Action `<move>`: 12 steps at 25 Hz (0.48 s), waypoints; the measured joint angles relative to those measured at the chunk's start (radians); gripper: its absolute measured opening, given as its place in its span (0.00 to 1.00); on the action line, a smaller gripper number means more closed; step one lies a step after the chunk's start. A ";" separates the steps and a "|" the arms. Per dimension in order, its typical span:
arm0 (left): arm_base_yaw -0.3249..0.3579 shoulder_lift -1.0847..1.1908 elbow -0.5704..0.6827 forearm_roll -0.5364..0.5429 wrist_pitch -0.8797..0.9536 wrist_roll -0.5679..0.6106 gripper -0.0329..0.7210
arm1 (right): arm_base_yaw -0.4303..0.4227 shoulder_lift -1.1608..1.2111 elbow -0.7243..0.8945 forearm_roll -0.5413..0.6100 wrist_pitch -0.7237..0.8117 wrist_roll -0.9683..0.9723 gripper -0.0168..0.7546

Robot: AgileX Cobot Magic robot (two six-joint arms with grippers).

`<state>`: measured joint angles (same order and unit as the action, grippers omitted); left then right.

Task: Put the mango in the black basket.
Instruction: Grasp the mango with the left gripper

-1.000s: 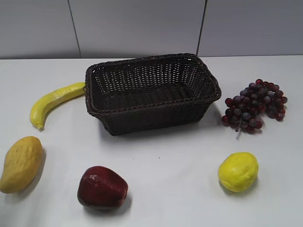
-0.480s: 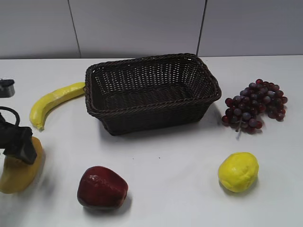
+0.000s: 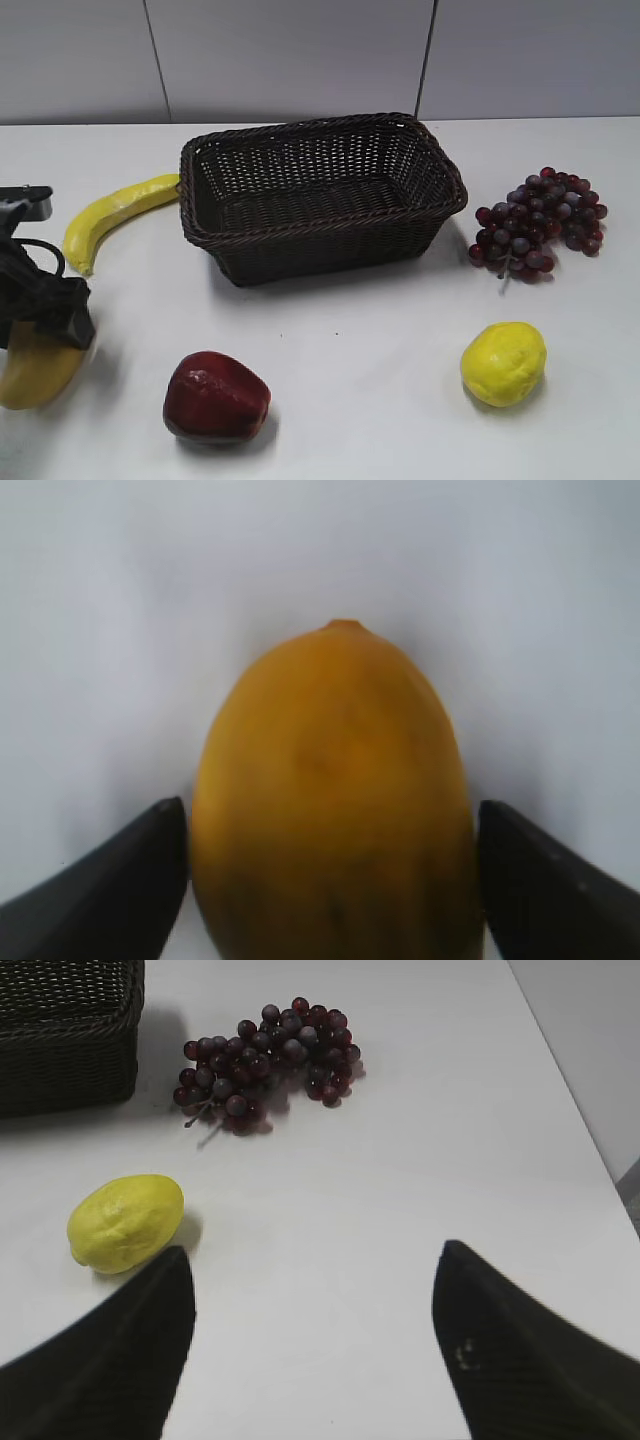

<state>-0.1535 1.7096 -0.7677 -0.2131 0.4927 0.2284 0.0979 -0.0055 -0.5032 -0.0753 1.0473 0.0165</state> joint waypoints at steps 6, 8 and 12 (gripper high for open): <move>0.000 0.035 0.000 -0.017 -0.011 -0.001 0.82 | 0.000 0.000 0.000 0.000 0.000 0.000 0.76; 0.000 0.035 -0.001 -0.017 -0.010 -0.001 0.81 | 0.000 0.000 0.000 0.000 0.000 0.000 0.76; 0.000 0.035 -0.037 -0.017 0.050 -0.003 0.81 | 0.000 0.000 0.000 0.000 0.000 0.000 0.76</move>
<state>-0.1535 1.7442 -0.8050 -0.2302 0.5428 0.2259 0.0979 -0.0055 -0.5032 -0.0753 1.0473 0.0165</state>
